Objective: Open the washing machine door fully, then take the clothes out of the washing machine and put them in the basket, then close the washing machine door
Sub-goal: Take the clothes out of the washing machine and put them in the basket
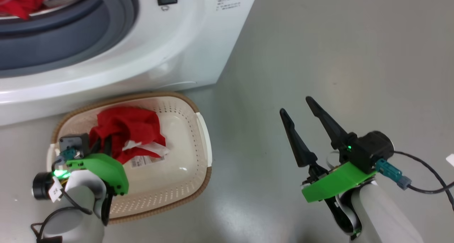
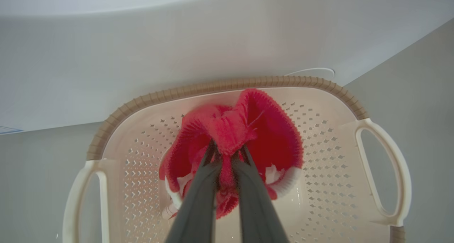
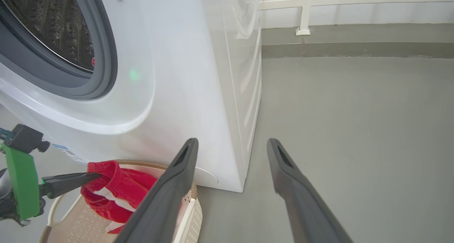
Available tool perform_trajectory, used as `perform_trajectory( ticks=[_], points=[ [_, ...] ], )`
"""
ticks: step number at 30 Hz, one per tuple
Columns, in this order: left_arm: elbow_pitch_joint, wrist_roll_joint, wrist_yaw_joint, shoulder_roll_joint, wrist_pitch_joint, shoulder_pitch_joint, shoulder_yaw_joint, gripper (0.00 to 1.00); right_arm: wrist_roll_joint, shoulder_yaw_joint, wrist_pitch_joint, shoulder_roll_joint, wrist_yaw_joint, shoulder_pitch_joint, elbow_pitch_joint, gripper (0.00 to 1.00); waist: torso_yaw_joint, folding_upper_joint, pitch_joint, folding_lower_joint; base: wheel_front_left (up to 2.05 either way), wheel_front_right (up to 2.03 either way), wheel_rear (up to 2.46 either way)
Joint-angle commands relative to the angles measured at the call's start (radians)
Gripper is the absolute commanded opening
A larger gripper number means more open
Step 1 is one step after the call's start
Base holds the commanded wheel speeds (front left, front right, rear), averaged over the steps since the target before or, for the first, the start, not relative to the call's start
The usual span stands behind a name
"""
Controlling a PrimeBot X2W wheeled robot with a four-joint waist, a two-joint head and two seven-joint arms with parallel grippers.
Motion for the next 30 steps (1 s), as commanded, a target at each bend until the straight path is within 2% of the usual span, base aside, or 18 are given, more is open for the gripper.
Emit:
perform_trajectory(
  ticks=[1, 11, 12, 13, 14, 21, 30],
  points=[
    [0.016, -0.010, -0.007, 0.034, -0.012, -0.004, 0.024, 0.00, 0.009, 0.024, -0.006, 0.004, 0.006, -0.014, -0.024, 1.00, -0.021, 0.0000, 0.031, 0.0000, 0.00, 0.00, 0.00],
    [0.125, -0.018, -0.018, 0.036, -0.012, -0.062, 0.011, 0.00, 0.010, 0.032, -0.006, 0.006, 0.006, -0.037, -0.030, 1.00, -0.034, 0.0000, 0.083, 0.0000, 0.00, 0.00, 0.00],
    [0.129, -0.020, -0.015, 0.036, -0.012, -0.066, 0.011, 0.36, 0.010, 0.032, -0.006, 0.006, 0.006, -0.039, -0.030, 1.00, -0.034, 0.0000, 0.085, 0.0000, 0.00, 0.00, 0.00],
    [0.132, -0.024, -0.012, 0.035, -0.012, -0.070, 0.014, 0.90, 0.010, 0.032, -0.006, 0.006, 0.006, -0.040, -0.030, 1.00, -0.034, 0.0000, 0.087, 0.0000, 0.00, 0.00, 0.00],
    [0.135, -0.026, -0.010, 0.034, -0.012, -0.073, 0.014, 1.00, 0.010, 0.031, -0.006, 0.006, 0.006, -0.041, -0.029, 1.00, -0.033, 0.0000, 0.088, 0.0000, 0.00, 0.00, 0.00],
    [0.108, -0.050, -0.009, 0.026, -0.012, -0.064, 0.034, 1.00, 0.009, 0.017, -0.006, 0.007, 0.006, -0.040, -0.022, 1.00, -0.017, 0.0000, 0.067, 0.0000, 0.00, 0.00, 0.00],
    [-0.015, -0.057, -0.008, 0.013, -0.012, 0.057, 0.072, 1.00, -0.005, 0.010, -0.006, 0.003, 0.006, -0.023, -0.006, 1.00, 0.028, 0.0000, -0.030, 0.0000, 0.00, 0.00, 0.00]
  ],
)
